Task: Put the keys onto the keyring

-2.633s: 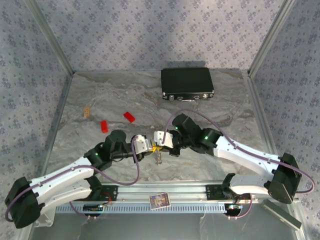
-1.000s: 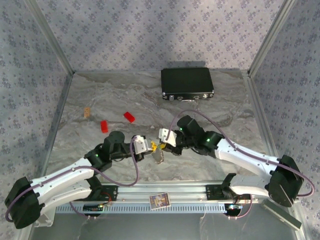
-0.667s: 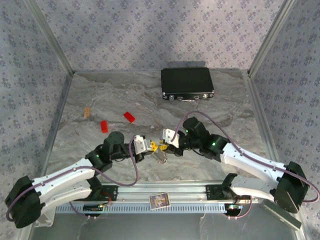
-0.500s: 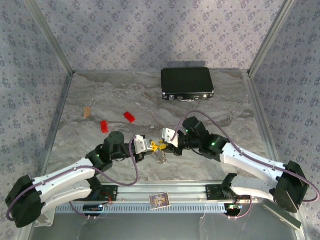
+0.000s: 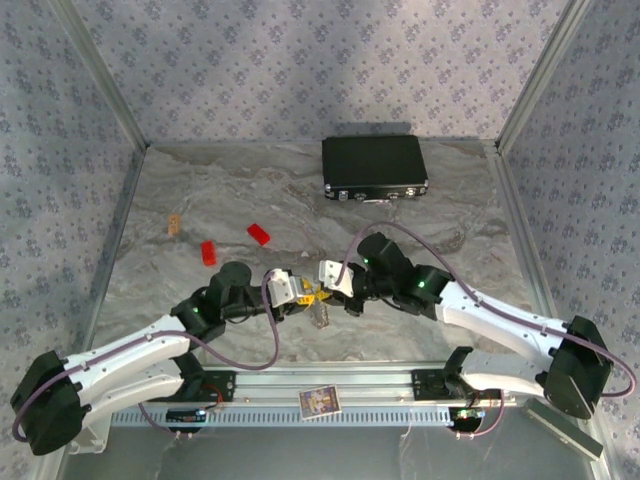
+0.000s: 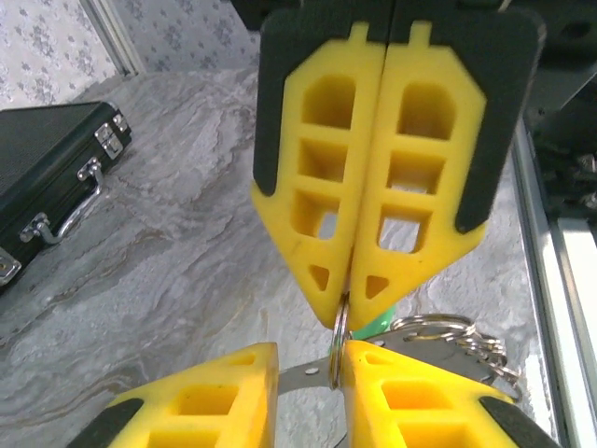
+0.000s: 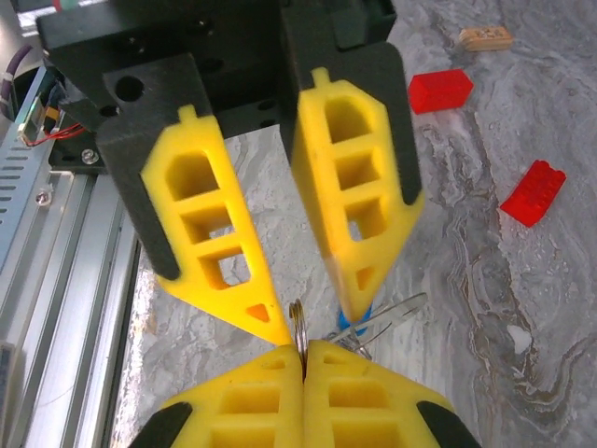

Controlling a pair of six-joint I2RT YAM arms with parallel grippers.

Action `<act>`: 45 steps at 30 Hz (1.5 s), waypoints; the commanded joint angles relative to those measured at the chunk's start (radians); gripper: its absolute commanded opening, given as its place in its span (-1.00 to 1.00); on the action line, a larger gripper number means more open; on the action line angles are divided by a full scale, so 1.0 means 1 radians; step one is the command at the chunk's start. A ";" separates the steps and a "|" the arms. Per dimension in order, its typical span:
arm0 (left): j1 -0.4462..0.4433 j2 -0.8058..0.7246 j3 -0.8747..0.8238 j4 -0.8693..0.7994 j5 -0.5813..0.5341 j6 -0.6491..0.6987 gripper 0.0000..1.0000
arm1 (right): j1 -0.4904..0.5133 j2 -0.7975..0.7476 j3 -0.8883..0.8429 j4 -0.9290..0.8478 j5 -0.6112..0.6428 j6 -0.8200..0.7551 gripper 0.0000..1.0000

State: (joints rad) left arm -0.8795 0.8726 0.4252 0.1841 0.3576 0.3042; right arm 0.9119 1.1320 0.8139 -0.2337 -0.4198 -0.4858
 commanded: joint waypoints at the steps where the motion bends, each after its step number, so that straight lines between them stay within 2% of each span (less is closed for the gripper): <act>1: -0.010 0.000 0.058 -0.087 -0.036 0.053 -0.60 | 0.024 0.014 0.099 -0.114 0.040 -0.064 -1.00; 6: -0.009 -0.014 0.057 -0.064 -0.034 0.049 -0.73 | 0.054 0.044 0.144 -0.156 0.073 -0.089 -1.00; 9: -0.009 -0.031 0.047 -0.046 -0.021 0.041 -0.95 | 0.061 0.047 0.143 -0.145 0.061 -0.082 -1.00; 10: -0.010 -0.037 0.039 -0.036 -0.016 0.036 -1.00 | 0.058 0.041 0.132 -0.127 0.053 -0.075 -0.89; 13: -0.009 -0.060 0.009 0.007 0.002 0.018 -1.00 | 0.032 -0.008 0.068 -0.044 0.020 -0.044 -0.63; 18: -0.008 -0.080 -0.043 0.100 0.037 -0.020 -1.00 | -0.041 -0.076 -0.036 0.077 -0.068 0.022 -0.54; 24: -0.009 -0.054 -0.057 0.163 0.062 -0.048 -1.00 | -0.048 -0.053 -0.072 0.115 -0.105 0.049 -0.49; 32: -0.008 -0.026 -0.051 0.187 0.081 -0.057 -1.00 | -0.048 -0.020 -0.076 0.160 -0.129 0.063 -0.54; 38: -0.009 -0.029 -0.050 0.191 0.081 -0.061 -1.00 | -0.048 -0.005 -0.055 0.140 -0.140 0.055 -0.93; 39: -0.008 -0.031 -0.050 0.186 0.072 -0.061 -0.95 | -0.048 -0.006 -0.049 0.131 -0.140 0.051 -0.99; 43: -0.007 -0.044 -0.035 0.135 0.024 -0.053 -0.44 | -0.044 -0.009 -0.016 0.066 -0.122 0.025 -1.00; 45: -0.008 -0.045 -0.011 0.070 0.004 -0.037 -0.42 | -0.034 -0.008 0.011 0.018 -0.092 0.001 -1.00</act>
State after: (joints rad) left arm -0.8860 0.8455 0.3683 0.2836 0.3843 0.2504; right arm 0.8673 1.1221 0.7620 -0.1520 -0.5312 -0.4507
